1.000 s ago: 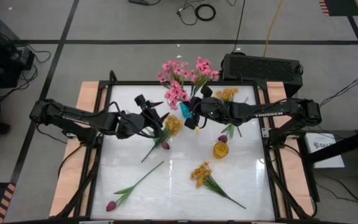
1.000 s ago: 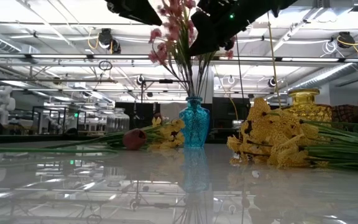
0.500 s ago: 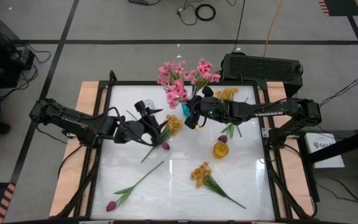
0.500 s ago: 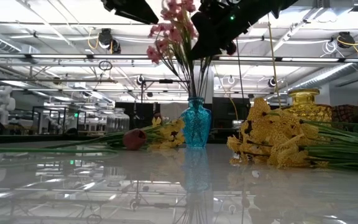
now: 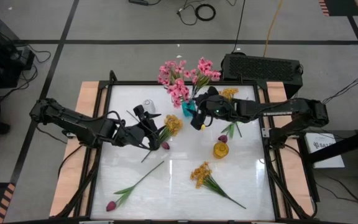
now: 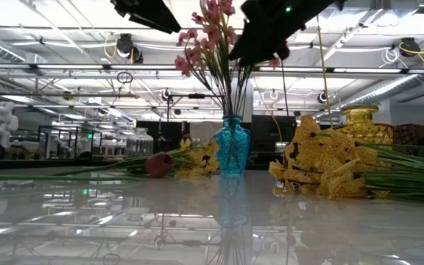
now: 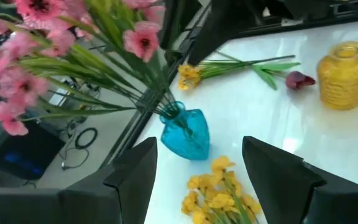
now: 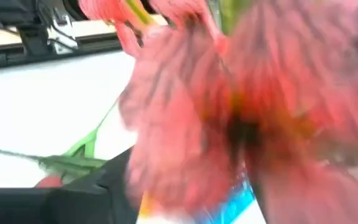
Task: Sort flowers into vase by color
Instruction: Put the middle yellow flowers into the transparent vase
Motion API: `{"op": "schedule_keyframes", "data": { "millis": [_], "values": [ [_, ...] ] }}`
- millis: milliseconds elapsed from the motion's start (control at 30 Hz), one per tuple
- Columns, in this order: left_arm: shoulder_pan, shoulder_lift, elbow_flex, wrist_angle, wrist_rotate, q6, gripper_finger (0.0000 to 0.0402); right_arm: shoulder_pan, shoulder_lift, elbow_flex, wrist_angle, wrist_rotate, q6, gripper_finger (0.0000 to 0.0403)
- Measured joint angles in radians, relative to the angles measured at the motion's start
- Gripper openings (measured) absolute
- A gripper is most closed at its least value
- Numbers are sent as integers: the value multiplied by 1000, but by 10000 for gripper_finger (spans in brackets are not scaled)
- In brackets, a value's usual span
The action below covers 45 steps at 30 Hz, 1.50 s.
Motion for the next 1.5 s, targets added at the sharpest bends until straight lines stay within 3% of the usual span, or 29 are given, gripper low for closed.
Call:
{"op": "schedule_keyframes", "data": {
  "millis": [267,500,633,767,1033,1500],
  "values": [
    [-13,0,0,-1,0,-7,242,7,-155,0,-167,-97,43,319],
    [-32,0,1,-77,6,-138,242,11,-298,0,-354,-97,121,322],
    [-57,-2,1,-161,112,-305,242,55,-340,0,-532,-94,227,314],
    [-95,5,1,-197,209,-455,242,141,-343,0,-622,-60,346,303],
    [-194,67,1,-212,212,-557,242,278,-284,-57,-601,67,468,281],
    [-240,149,1,-470,192,-591,242,250,-185,-108,-542,90,397,247]
  ]
}}
